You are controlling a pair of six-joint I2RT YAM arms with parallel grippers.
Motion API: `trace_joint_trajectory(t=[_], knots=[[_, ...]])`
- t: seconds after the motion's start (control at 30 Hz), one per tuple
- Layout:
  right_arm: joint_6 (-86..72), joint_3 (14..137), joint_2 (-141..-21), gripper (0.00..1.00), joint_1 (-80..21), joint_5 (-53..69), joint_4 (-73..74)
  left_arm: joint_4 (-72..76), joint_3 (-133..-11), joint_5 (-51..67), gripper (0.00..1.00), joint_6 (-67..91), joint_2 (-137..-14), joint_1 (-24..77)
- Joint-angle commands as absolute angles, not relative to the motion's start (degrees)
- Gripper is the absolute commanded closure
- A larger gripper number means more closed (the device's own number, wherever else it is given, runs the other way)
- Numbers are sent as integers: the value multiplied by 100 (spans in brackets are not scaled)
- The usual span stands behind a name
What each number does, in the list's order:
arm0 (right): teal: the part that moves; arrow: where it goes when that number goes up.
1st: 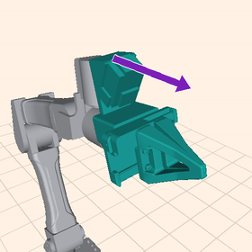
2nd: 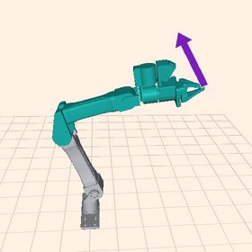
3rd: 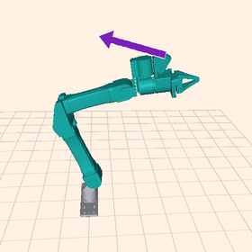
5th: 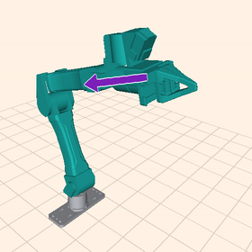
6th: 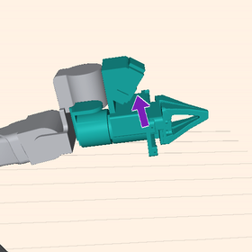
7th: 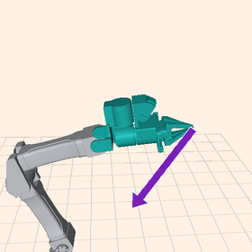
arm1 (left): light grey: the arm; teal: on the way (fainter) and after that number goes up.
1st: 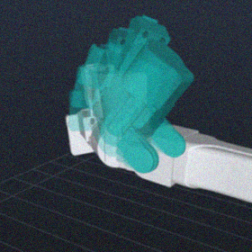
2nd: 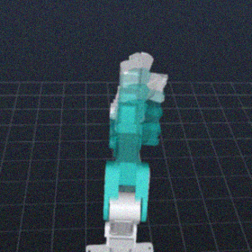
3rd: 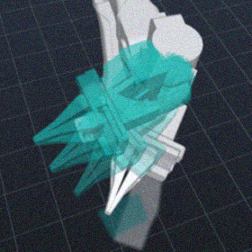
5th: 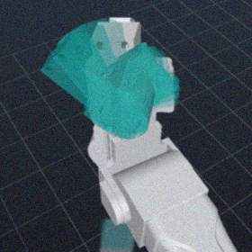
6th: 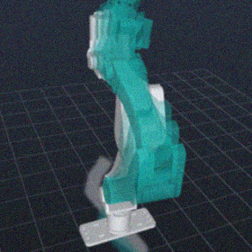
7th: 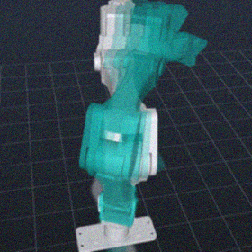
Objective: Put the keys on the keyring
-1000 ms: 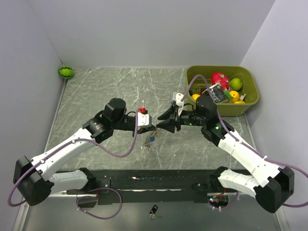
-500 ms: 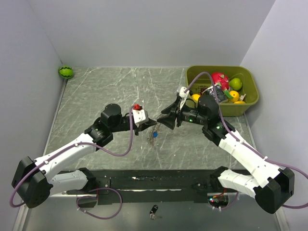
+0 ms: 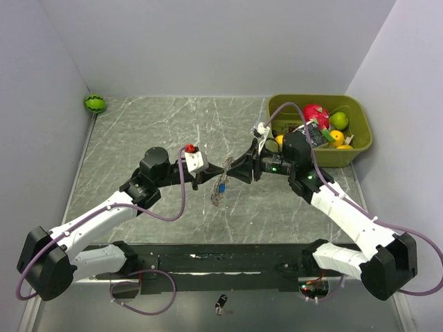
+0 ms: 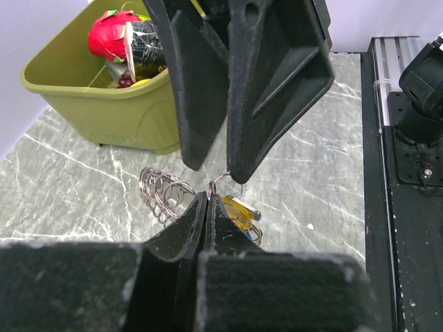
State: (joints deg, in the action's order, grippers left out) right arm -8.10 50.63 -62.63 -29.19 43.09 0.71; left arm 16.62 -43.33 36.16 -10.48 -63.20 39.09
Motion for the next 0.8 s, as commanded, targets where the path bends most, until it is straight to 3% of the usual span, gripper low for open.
trace_joint_trajectory(t=[0.0,0.23,0.33,0.4,0.77], knots=[[-879,5212,-6310,53,-2900,4570,-44,2153,-4403,3779,99,-958,-6196,3885],[-870,5212,-6477,68,-2900,4693,-88,2153,-4412,3823,99,-958,-6214,3876],[-844,5194,-6486,82,-2900,4763,-123,2162,-4403,3823,99,-958,-6205,3876],[-800,5194,-6486,98,-2900,4790,-105,2162,-4403,3823,99,-975,-6205,3876],[-615,5045,-6530,100,-2900,4764,-70,2575,-4201,3990,99,-826,-6029,3806]])
